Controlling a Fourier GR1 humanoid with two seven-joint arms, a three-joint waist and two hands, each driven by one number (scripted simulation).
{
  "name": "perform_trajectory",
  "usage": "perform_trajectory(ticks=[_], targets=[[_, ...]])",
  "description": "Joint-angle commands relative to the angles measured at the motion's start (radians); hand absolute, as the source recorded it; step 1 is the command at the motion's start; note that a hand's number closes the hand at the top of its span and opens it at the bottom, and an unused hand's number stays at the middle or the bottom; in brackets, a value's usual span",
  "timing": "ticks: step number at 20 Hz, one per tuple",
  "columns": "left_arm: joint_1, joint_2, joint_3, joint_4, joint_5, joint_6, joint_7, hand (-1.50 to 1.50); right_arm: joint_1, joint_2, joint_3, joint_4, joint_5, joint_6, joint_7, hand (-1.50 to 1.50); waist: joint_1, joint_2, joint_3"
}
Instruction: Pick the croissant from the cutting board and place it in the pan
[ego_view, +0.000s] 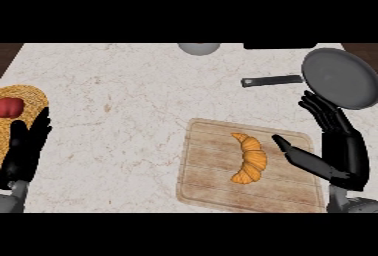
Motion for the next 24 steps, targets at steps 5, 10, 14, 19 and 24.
perform_trajectory(ticks=[5,10,14,19,24], targets=[[-0.029,0.008,0.036,0.086,-0.014,-0.060,-0.016,0.00,0.072,-0.223,0.070,-0.303,0.217,-0.029,0.305,-1.50,0.005,0.003,-0.002],[-0.008,-0.005,0.026,0.028,-0.015,-0.047,-0.010,0.00,-0.016,-0.418,0.119,-0.338,0.351,0.070,0.621,-1.50,0.029,0.001,-0.005],[-0.050,-0.019,0.009,0.043,-0.037,-0.043,0.004,0.00,-0.111,-0.529,0.187,-0.363,0.394,0.220,0.852,-1.50,0.034,0.006,-0.006],[-0.049,-0.012,0.002,0.019,-0.046,-0.054,0.030,0.00,-0.291,-0.553,0.300,-0.385,0.394,0.401,1.128,-1.50,0.066,0.007,-0.004],[-0.048,-0.023,0.045,0.068,-0.029,-0.095,-0.029,0.00,-0.462,-0.432,0.401,-0.288,0.381,0.538,1.311,-1.50,0.062,0.010,-0.002]])
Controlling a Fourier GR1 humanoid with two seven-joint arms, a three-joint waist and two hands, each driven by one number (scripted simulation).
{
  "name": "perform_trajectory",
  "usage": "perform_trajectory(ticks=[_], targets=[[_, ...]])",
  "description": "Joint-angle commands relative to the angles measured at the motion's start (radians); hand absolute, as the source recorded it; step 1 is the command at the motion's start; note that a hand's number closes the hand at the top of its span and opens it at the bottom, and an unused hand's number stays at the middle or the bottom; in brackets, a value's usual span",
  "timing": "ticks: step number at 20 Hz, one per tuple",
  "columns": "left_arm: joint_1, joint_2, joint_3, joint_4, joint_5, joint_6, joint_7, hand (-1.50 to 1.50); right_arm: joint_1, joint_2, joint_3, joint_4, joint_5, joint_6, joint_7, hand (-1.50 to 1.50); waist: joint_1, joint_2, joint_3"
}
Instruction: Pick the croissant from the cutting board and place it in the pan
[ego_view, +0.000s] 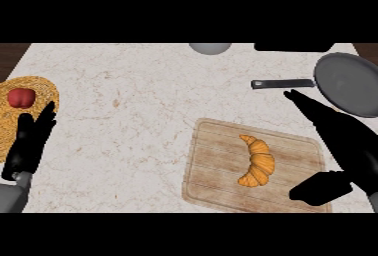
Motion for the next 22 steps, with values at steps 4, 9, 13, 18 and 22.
perform_trajectory(ticks=[4,9,13,18,22], targets=[[0.026,-0.012,0.026,0.011,-0.020,-0.022,-0.021,0.00,-0.151,0.192,0.142,0.087,0.029,0.148,0.228,-1.50,-0.013,-0.003,0.003],[-0.035,-0.033,0.046,0.038,-0.047,-0.024,0.019,0.00,-0.147,0.288,0.172,0.177,0.128,0.143,0.224,-1.50,-0.024,-0.003,0.004],[0.001,-0.067,0.046,0.043,-0.080,-0.002,-0.022,0.00,-0.097,0.297,0.202,0.179,0.204,0.144,0.233,-1.50,-0.029,-0.003,0.004],[0.046,-0.058,0.089,0.009,-0.079,-0.022,-0.034,0.00,-0.064,0.260,0.150,0.144,0.187,0.231,0.225,-1.50,-0.030,-0.005,0.004],[-0.033,-0.069,0.082,0.015,-0.092,-0.053,0.064,0.00,-0.048,0.352,0.187,0.264,0.263,0.198,0.168,-1.50,-0.030,-0.003,0.005]])
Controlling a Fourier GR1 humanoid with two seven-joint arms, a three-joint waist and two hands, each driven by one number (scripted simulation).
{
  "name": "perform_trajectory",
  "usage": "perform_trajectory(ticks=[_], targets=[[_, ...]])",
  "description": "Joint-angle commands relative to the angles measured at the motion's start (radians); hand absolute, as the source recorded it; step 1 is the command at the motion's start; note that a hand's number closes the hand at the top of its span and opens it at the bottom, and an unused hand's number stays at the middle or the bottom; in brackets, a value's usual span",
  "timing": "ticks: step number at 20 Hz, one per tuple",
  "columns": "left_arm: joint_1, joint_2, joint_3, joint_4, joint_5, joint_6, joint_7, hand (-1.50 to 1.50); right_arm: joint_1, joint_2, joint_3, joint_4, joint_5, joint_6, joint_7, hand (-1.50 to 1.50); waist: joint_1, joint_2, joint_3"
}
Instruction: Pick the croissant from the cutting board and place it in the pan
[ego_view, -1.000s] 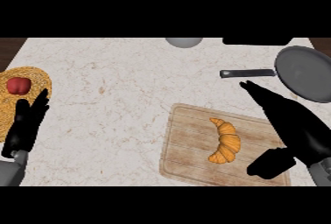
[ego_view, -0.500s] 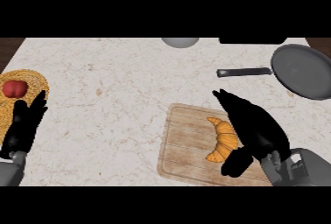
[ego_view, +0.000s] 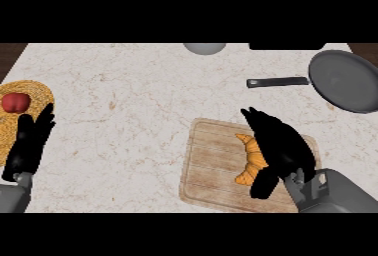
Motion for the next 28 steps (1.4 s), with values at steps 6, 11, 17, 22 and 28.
perform_trajectory(ticks=[6,11,17,22,28], targets=[[0.078,-0.050,0.031,-0.100,-0.051,-0.002,0.021,0.00,0.035,0.114,-0.048,0.057,0.109,0.098,0.027,-1.50,0.003,-0.001,0.000],[-0.036,-0.100,0.058,0.071,-0.106,-0.030,-0.020,0.00,0.070,0.148,-0.094,0.101,0.158,0.127,-0.062,-1.50,-0.005,0.001,0.000],[0.020,-0.075,0.104,-0.043,-0.123,-0.057,0.048,0.00,0.075,0.222,-0.129,0.142,0.209,0.191,-0.041,-1.50,0.000,0.000,0.000],[-0.059,-0.123,0.095,0.015,-0.167,-0.048,0.067,0.00,0.152,0.239,-0.102,0.190,0.291,0.157,-0.094,-1.50,-0.006,0.001,0.000],[-0.004,-0.111,0.150,0.011,-0.156,-0.104,0.016,0.00,0.113,0.251,-0.088,0.225,0.410,0.163,-0.192,1.50,0.000,0.001,0.000]])
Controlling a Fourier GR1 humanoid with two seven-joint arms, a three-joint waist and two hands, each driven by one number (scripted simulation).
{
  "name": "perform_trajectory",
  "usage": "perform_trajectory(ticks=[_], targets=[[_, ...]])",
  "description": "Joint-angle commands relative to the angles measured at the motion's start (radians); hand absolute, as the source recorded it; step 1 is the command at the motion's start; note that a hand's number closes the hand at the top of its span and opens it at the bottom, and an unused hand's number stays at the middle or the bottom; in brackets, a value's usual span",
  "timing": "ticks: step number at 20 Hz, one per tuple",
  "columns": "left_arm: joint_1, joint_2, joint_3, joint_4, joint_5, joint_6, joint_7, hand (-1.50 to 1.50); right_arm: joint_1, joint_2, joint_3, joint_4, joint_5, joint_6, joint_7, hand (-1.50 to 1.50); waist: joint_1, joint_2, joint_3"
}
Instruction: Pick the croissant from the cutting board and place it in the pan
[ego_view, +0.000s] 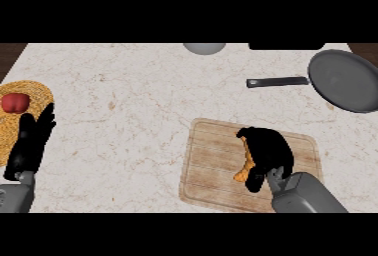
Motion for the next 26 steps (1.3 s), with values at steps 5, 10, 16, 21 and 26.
perform_trajectory(ticks=[5,10,16,21,26], targets=[[0.008,-0.011,0.038,-0.045,-0.029,-0.030,0.030,0.00,0.021,-0.045,-0.025,0.014,0.155,0.001,-0.141,1.50,-0.001,0.000,0.000],[0.034,-0.036,0.057,-0.052,-0.049,-0.056,0.001,0.00,0.005,0.081,-0.042,-0.009,0.217,0.029,-0.075,1.50,0.000,-0.001,0.000],[0.064,-0.027,0.086,-0.045,-0.038,-0.019,0.008,0.00,0.217,-0.132,-0.405,0.000,0.160,-0.172,-0.017,1.50,-0.083,-0.010,0.004],[0.093,-0.025,0.084,-0.064,-0.044,-0.019,0.016,0.00,0.351,-0.252,-0.677,-0.033,0.131,-0.307,0.006,1.50,-0.080,-0.013,0.002],[0.075,-0.023,0.081,-0.061,-0.054,-0.023,0.004,0.00,0.381,-0.325,-0.780,-0.182,0.209,-0.501,-0.096,1.50,-0.050,-0.009,0.000]])
